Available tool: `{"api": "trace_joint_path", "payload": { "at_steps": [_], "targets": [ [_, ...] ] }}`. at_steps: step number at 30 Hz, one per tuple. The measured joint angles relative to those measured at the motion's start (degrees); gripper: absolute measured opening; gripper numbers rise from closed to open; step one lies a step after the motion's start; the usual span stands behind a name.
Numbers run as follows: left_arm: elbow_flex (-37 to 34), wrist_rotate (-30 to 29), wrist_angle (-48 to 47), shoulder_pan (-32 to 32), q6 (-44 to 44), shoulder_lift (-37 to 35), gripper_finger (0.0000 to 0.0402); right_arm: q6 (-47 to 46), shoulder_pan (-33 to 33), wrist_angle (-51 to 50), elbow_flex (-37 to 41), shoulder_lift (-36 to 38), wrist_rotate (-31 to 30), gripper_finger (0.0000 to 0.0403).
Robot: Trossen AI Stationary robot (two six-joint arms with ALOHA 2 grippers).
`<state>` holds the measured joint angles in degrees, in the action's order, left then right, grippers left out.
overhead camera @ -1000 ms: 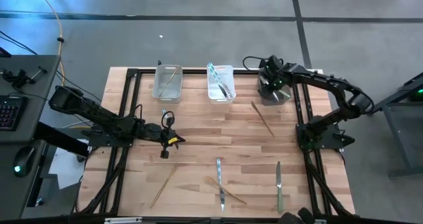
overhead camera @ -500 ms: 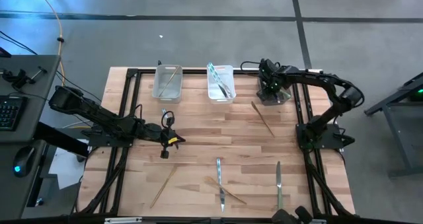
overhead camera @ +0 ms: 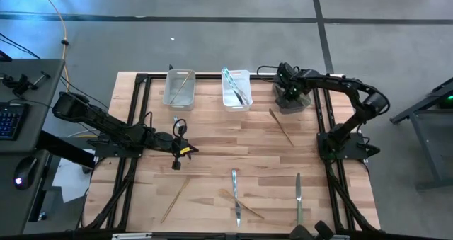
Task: Sort silverware by color (type)
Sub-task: Adjust the green table knives in the bin, then put the bottom right gold table knife into the gray bin
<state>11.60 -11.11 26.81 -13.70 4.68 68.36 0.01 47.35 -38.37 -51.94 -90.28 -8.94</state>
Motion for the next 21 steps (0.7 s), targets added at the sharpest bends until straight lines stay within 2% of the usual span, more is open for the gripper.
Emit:
{"api": "trace_joint_path", "payload": {
  "at_steps": [8, 21],
  "targets": [
    [0.0, 0.0, 0.0, 0.0, -0.4, 0.0, 0.0000, 0.4, -2.4, -4.5, -4.8, 1.5, -1.6, 0.0001],
    [0.0, -0.2, 0.5, 0.0, -1.4, 0.0, 0.0000, -1.3, -2.5, -5.2, -3.5, 16.1, -1.7, 0.0000]
  ]
}}
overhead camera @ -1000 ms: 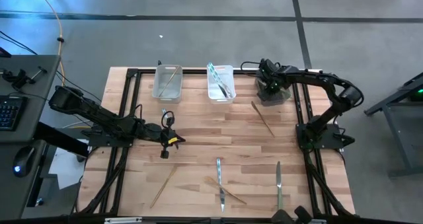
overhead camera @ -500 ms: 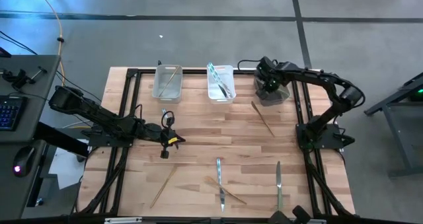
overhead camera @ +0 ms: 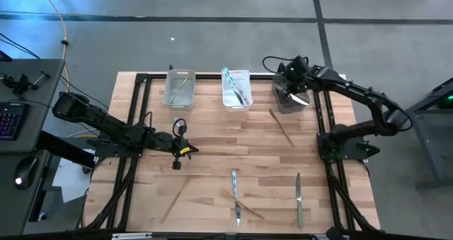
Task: Sort silverware by color (type)
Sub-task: Put the bottom right gold table knife into the gray bin
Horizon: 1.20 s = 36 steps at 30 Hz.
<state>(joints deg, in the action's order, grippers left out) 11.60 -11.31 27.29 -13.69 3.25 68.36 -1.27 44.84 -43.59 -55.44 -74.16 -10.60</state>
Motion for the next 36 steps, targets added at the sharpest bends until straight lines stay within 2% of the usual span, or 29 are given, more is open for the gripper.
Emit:
{"api": "trace_joint_path", "payload": {
  "at_steps": [4, 10, 21, 24, 28, 31, 34, 36],
  "targets": [
    [0.0, 0.0, 0.0, 0.0, -0.1, 0.0, 0.0000, -1.1, -0.2, -0.9, 0.0, 1.4, 2.3, 0.0000],
    [0.0, 0.0, 0.1, 0.0, -0.2, 0.0, 0.0000, 1.3, -3.5, 0.8, 0.0, 1.7, 0.5, 0.0000],
    [0.0, 0.0, 1.8, 0.0, -2.1, 0.0, 0.0000, 3.3, -15.6, 21.7, 0.1, 1.7, 3.4, 0.0000],
    [0.0, 0.2, 1.8, 0.0, -2.1, 0.0, 0.0000, 4.5, -18.7, 34.7, 4.0, 1.5, 7.1, 0.0000],
    [0.0, 0.2, 1.9, 0.0, -2.1, 0.0, 0.0000, 4.3, -21.2, 58.9, 16.0, 1.2, 13.4, 0.0000],
    [0.0, 0.2, 2.4, 0.0, -1.7, 0.0, 0.0000, 3.0, -24.1, 76.8, 24.1, 1.3, 14.4, 0.0000],
    [0.0, 2.0, 2.3, 0.0, -2.3, 0.0, 0.0000, 2.6, -27.2, 87.2, 28.5, 1.4, 14.6, 0.0000],
    [0.6, 3.3, 1.3, 0.0, -2.9, 0.0, 0.0000, 2.7, -29.0, 89.9, 29.7, 1.5, 13.5, 0.0000]
  ]
}}
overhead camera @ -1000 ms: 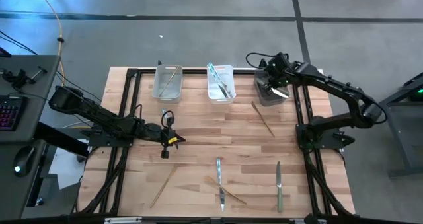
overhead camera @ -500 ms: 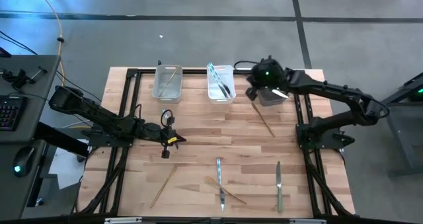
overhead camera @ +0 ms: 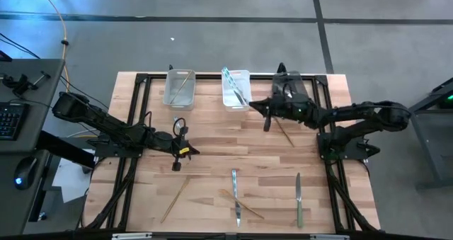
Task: Sort silverware by color (type)
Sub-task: Put the bottom right gold table knife into the gray bin
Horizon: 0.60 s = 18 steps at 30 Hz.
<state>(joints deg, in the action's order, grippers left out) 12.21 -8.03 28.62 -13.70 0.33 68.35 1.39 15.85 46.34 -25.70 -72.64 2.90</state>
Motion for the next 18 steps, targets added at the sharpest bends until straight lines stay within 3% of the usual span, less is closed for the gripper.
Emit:
{"api": "trace_joint_path", "payload": {
  "at_steps": [10, 18],
  "targets": [
    [8.5, -1.5, -17.0, -3.6, -3.1, 0.0, 0.0000, 0.1, -8.8, -11.0, 0.2, 0.0, -11.8, 0.0000],
    [16.0, -2.4, -23.9, -6.9, -7.2, 0.0, 0.0001, -0.9, -13.8, -17.1, 0.2, 0.0, -14.4, 0.0000]
  ]
}}
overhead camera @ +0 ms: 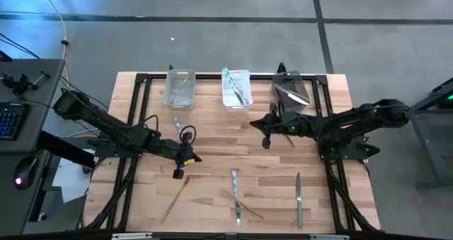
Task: Sort silverware by color (type)
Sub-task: Put the bottom right gold table knife into the gray bin
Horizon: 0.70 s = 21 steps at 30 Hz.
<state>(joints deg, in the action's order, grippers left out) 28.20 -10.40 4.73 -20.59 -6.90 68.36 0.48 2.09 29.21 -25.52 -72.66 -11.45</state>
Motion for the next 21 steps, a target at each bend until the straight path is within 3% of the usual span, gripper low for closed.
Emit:
{"api": "trace_joint_path", "payload": {
  "at_steps": [5, 12, 21],
  "targets": [
    [2.5, -2.6, 2.4, -2.1, 0.0, 2.9, 0.0016, -0.5, -2.5, -0.3, 0.0, 0.0, -0.1, 0.0000],
    [8.6, -2.5, 4.7, -4.4, 1.2, 15.6, 0.0061, -0.2, -4.5, -0.7, 0.0, 0.0, -0.1, 0.0000],
    [21.2, 3.6, 5.5, -5.7, 3.1, 32.0, 0.0117, -0.5, -4.8, -0.9, 0.0, 0.0, -0.1, 0.0000]
  ]
}}
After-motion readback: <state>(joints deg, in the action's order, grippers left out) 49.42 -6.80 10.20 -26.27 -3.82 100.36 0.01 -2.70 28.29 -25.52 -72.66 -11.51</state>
